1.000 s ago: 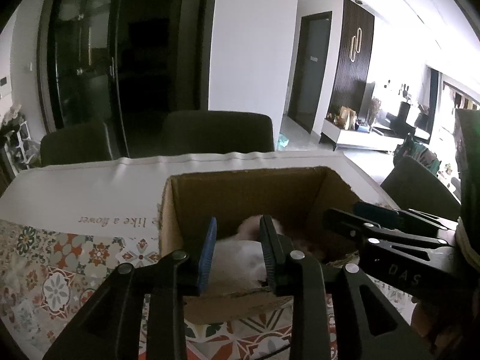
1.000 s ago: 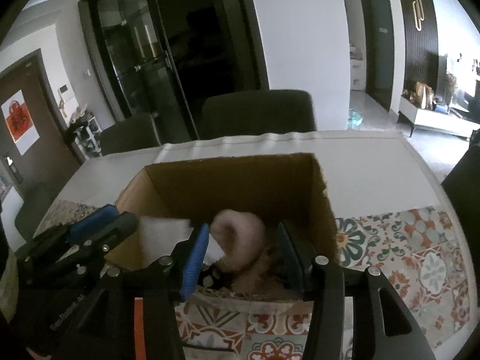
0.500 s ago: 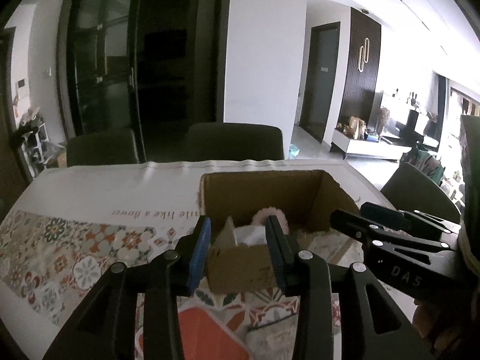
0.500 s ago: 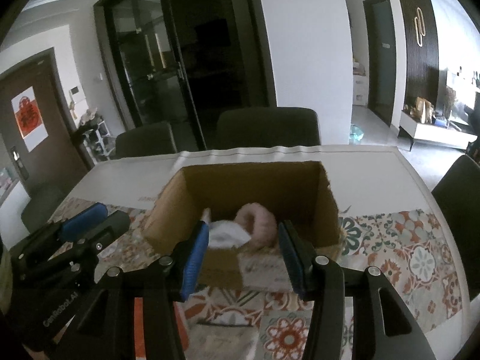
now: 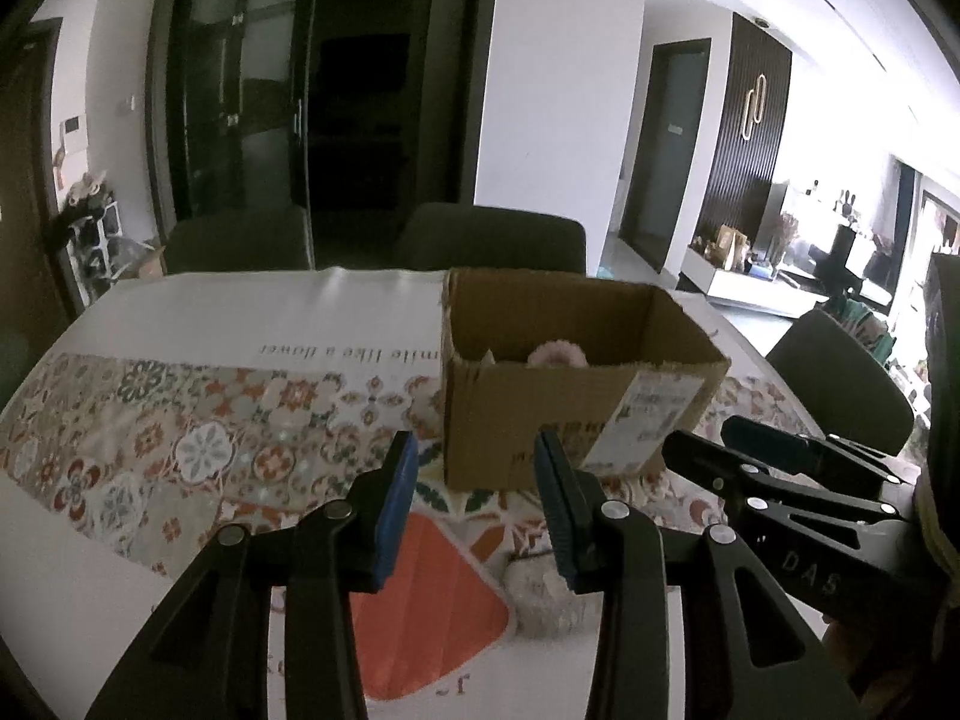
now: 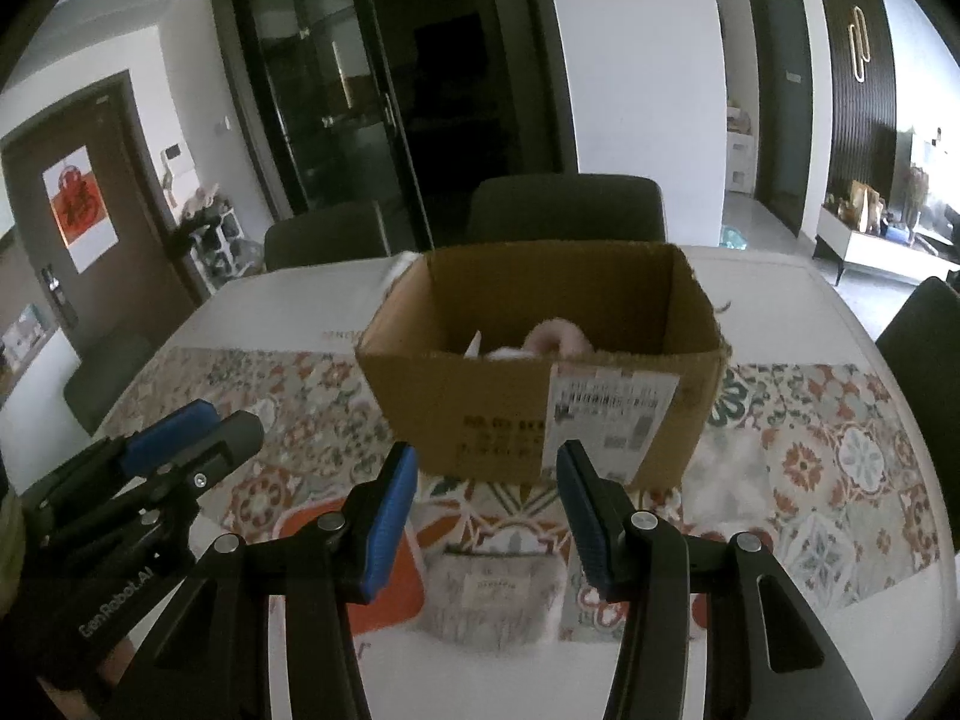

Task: Organize soft objects
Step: 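Move both tools back toward the orange pot holder and white pouch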

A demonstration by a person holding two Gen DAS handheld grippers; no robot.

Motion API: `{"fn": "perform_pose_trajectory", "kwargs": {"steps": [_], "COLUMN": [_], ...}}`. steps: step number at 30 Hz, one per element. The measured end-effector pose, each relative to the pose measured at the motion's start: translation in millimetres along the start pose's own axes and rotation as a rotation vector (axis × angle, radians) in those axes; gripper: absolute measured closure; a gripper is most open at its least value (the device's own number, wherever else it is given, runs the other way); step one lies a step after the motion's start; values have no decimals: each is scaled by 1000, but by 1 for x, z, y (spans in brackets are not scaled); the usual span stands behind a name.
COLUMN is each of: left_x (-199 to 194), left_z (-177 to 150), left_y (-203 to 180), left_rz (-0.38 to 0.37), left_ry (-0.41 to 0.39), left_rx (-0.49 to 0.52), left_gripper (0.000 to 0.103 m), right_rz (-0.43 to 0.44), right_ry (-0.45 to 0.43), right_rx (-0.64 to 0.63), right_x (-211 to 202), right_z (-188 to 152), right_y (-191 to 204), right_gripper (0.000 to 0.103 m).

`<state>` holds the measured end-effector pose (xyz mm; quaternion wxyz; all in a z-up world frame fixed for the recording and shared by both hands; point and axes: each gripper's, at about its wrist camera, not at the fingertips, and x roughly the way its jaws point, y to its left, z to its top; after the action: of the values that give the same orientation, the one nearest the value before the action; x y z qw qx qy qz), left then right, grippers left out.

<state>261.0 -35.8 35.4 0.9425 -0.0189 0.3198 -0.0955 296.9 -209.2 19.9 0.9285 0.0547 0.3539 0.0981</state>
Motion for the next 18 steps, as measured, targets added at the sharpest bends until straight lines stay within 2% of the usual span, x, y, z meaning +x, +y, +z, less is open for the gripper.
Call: {"fn": "perform_pose_trajectory", "kwargs": {"steps": [18], "left_x": [-9], "left_z": [-63], "left_y": [13], "left_rz": [37], "left_ry": [99], "left_rx": [-17], "left_gripper": [63], "right_rz": [10], "right_ry": [86], "right_rx": [-5], "right_x": [2], "right_z": [-59], "right_y": [13], "right_gripper": [53]}}
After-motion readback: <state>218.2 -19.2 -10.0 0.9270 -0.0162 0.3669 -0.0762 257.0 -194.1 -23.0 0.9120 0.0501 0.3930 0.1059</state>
